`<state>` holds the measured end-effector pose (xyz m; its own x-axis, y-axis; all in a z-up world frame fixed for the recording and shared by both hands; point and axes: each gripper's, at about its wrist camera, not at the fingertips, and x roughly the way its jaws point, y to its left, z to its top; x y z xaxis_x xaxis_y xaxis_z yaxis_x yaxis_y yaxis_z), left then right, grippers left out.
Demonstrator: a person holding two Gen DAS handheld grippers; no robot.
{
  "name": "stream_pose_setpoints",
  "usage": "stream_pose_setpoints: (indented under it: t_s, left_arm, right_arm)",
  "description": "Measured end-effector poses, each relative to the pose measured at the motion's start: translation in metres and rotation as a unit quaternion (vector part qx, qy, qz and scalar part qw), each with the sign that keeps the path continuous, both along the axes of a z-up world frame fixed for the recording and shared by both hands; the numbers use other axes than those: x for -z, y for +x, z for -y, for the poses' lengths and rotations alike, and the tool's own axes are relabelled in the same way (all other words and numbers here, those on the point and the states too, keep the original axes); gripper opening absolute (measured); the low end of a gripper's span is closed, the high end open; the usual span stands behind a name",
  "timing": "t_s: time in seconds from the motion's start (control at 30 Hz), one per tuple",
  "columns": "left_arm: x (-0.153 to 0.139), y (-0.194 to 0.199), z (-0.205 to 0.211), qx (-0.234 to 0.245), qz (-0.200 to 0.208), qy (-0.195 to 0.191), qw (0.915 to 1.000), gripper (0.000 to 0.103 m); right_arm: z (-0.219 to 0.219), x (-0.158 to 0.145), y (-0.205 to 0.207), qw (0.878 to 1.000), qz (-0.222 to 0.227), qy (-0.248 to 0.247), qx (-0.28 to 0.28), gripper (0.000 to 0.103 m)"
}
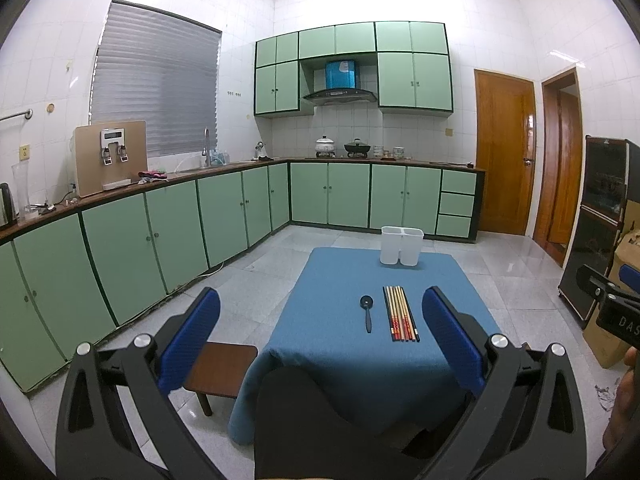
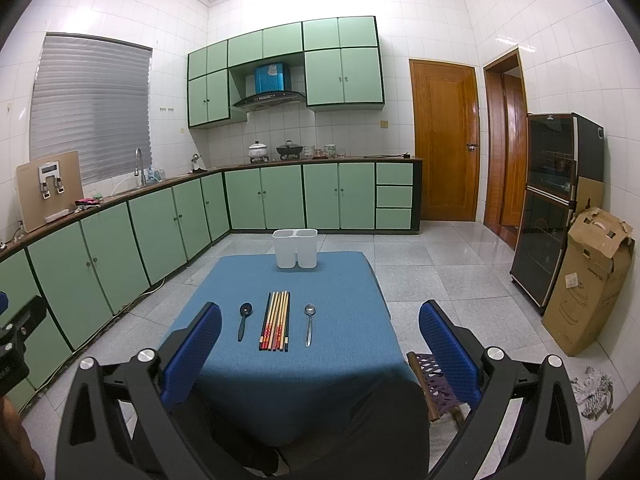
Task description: Organize utensils
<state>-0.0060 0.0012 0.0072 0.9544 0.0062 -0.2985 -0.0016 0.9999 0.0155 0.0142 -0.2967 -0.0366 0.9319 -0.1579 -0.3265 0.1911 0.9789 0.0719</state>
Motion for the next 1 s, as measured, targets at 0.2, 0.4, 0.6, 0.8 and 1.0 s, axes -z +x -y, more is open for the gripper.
stream_pose_setpoints:
  t_s: [0.2, 0.4, 0.6, 0.8, 1.0]
  left_arm:
    - [0.0017, -0.0016, 0.0029, -0.002, 0.001, 0.002, 1.0000, 0.098]
    - [0.0016, -0.0021, 0.0017, -0.001, 0.001, 0.001, 1.0000, 0.098]
    - [0.0017, -0.0020, 0.0012, -0.001, 0.001, 0.001, 1.0000, 0.098]
    - [0.0016, -0.0021, 0.0012, -0.001, 0.002, 0.001, 1.0000, 0.098]
    - [0.0013, -0.0020, 0.0004, -0.001, 0.002, 0.001, 1.0000, 0.098]
  right_arm:
    - [-0.0030, -0.0053, -0.0012, 1.000, 0.000, 0.000, 0.000, 0.097]
    - [-0.0029, -0.0050, -0.0015, 1.000, 0.001, 0.001, 0.000, 0.097]
    - [-0.0026, -0.0047, -0.0018, 1.000, 0.001, 0.001, 0.000, 0.097]
    - [-0.0027, -0.0046, -0.0018, 1.000, 0.001, 0.001, 0.000, 0.097]
    - [-0.0025, -0.0044, -0.0020, 1.000, 0.001, 0.000, 0.000, 0.097]
